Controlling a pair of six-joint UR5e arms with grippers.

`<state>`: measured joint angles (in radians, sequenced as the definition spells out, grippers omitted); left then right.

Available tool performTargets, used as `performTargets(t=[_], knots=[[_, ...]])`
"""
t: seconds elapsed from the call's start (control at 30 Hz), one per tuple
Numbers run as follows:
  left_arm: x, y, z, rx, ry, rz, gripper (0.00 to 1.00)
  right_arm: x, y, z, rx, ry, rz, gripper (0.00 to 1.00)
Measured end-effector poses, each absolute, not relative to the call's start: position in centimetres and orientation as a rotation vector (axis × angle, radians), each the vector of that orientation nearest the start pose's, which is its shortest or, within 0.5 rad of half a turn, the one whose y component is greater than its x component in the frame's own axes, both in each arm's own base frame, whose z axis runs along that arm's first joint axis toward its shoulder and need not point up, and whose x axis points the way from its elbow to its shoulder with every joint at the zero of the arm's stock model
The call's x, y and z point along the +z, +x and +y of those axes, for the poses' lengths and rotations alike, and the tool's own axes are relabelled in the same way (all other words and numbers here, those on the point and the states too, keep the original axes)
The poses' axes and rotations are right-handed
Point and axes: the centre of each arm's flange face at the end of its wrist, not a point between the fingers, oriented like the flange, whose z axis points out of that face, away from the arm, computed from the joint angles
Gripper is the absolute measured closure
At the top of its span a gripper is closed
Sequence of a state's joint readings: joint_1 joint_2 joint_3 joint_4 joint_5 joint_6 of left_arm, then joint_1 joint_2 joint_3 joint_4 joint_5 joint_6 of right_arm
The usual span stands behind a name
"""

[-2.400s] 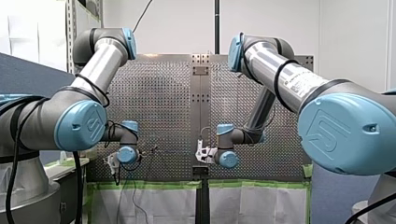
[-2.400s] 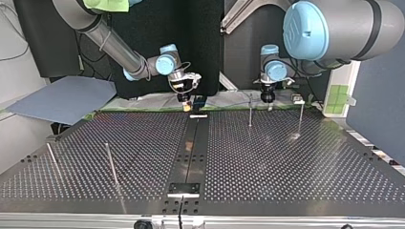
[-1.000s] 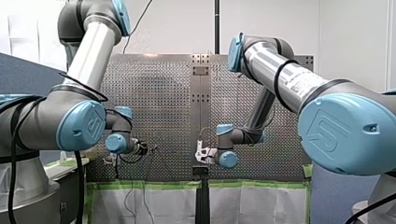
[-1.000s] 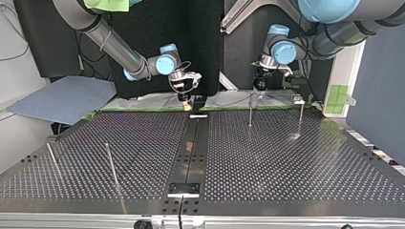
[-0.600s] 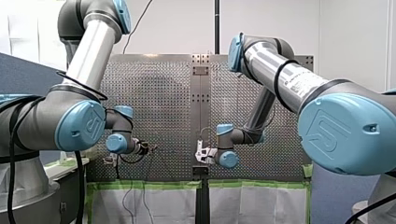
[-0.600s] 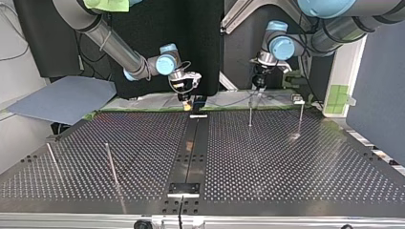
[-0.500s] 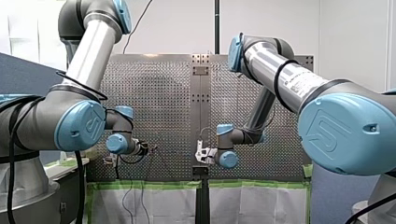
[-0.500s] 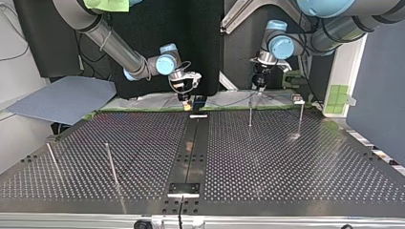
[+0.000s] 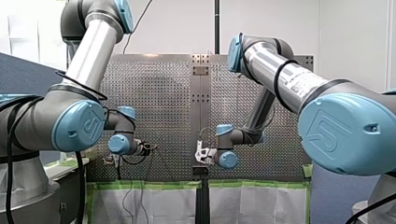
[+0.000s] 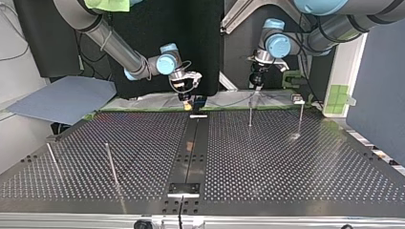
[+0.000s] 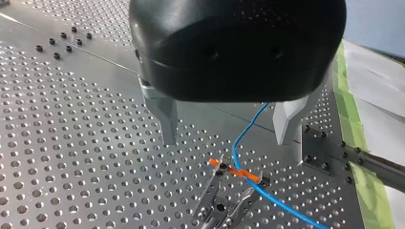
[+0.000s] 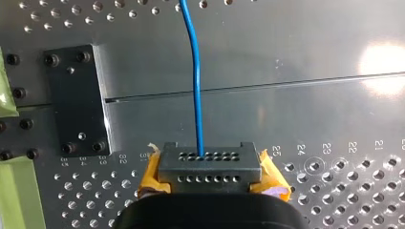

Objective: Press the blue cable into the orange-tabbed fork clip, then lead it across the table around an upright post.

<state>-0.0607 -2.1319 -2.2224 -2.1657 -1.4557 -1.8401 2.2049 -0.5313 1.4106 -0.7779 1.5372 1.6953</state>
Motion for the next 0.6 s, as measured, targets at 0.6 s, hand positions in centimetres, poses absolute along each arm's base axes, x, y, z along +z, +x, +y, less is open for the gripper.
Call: performTargets(t=[0.6], knots=[[2.53,42.26,-17.35,-0.327,-0.120,1.835,0.00,-3.53,52.77,-48.68,1.690,1.756,-1.006,1.00]])
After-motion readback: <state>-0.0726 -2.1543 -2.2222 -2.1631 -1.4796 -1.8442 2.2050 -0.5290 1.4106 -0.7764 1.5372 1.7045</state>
